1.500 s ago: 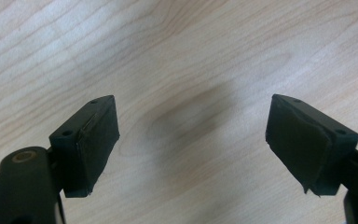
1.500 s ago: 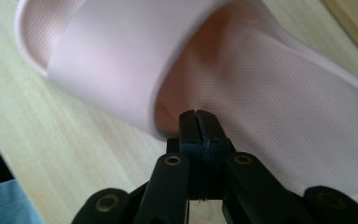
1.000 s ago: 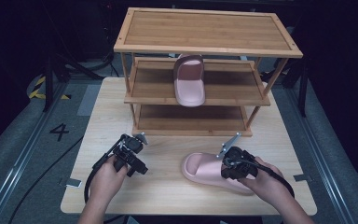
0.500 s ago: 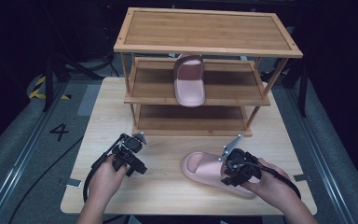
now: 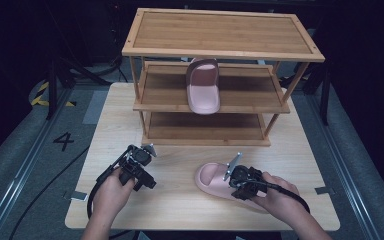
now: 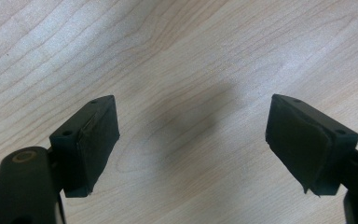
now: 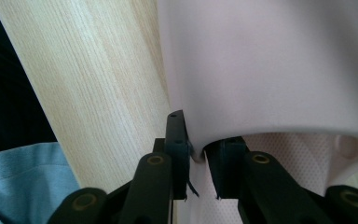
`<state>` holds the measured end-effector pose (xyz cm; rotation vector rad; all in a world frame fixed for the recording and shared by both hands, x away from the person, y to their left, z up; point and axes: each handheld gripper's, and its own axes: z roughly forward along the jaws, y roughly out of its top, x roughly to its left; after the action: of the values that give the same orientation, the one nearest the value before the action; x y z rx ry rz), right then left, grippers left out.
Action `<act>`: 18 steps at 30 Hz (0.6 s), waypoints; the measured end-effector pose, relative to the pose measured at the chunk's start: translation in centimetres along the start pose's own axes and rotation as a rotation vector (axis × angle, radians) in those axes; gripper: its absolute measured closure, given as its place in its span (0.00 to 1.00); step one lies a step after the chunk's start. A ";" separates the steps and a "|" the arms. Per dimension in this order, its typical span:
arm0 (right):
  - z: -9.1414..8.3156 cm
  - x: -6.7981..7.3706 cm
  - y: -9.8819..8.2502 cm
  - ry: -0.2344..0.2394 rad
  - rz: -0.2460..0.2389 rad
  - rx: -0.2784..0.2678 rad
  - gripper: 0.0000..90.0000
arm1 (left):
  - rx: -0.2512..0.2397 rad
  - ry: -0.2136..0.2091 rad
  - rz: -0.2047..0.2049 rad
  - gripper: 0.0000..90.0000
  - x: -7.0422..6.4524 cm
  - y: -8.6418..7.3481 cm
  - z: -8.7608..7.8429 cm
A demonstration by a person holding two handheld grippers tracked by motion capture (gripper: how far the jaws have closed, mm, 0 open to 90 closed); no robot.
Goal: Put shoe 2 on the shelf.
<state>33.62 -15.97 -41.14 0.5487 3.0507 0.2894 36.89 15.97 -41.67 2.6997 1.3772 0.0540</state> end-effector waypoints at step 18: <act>-2.5 -0.3 -0.1 0.045 0.050 -0.062 0.92 | -0.014 -0.013 -0.024 0.20 0.4 -0.1 -0.5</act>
<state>33.67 -16.59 -38.74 0.6238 3.0622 0.4020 37.00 16.45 -41.21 2.6668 1.4001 0.0435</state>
